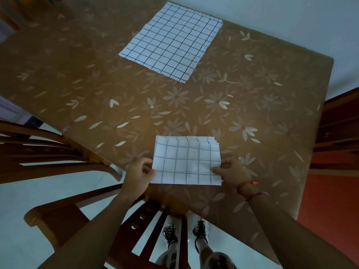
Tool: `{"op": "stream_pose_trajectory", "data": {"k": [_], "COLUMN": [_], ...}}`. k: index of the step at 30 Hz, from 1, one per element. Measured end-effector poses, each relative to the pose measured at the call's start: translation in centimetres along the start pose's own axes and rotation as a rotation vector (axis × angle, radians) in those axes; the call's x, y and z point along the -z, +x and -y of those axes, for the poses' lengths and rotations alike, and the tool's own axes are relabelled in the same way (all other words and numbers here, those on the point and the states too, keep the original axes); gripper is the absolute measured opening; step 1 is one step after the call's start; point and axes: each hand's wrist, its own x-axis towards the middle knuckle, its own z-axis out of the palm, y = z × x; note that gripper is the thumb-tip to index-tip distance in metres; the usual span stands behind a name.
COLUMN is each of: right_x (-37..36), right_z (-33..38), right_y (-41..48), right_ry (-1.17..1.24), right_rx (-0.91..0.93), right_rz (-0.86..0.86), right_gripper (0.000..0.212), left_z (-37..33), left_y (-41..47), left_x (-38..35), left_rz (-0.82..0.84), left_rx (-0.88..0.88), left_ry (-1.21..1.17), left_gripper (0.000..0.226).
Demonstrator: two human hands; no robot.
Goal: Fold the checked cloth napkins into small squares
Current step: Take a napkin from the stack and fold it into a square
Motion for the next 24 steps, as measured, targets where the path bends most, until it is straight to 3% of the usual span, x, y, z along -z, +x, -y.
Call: {"op": "stream_pose_trajectory", "data": {"k": [5, 9, 14, 16, 20, 24], "right_x": [-0.4, -0.4, -0.3, -0.3, -1.8, -5.8], "right_z": [0.5, 1.2, 1.4, 1.7, 2.4, 2.2], "right_y": [0.4, 0.3, 0.0, -0.5, -2.3, -5.1], "right_ry": [-0.059, -0.107, -0.151, -0.174, -0.335, -0.621], "right_rx": [0.000, 0.027, 0.061, 0.088, 0.341, 0.671], "right_rz": [-0.048, -0.118, -0.175, -0.211, -0.301, -0.137], "right_gripper": [0.020, 0.022, 0.035, 0.039, 0.035, 0.054], "left_z": [0.2, 0.4, 0.0, -0.1, 0.6, 1.7], "left_y": [-0.5, -1.4, -3.6, -4.9, -5.7, -6.5], "left_x": [-0.3, -0.5, -2.0, -3.0, -4.3, -4.9], "left_rz": [-0.067, -0.112, 0.044, 0.085, 0.107, 0.129], "left_rx": [-0.081, -0.197, -0.520, -0.603, -0.521, -0.463], "left_ry": [0.046, 0.217, 0.476, 0.568, 0.650, 0.746], "left_gripper": [0.032, 0.033, 0.027, 0.034, 0.049, 0.065]}}
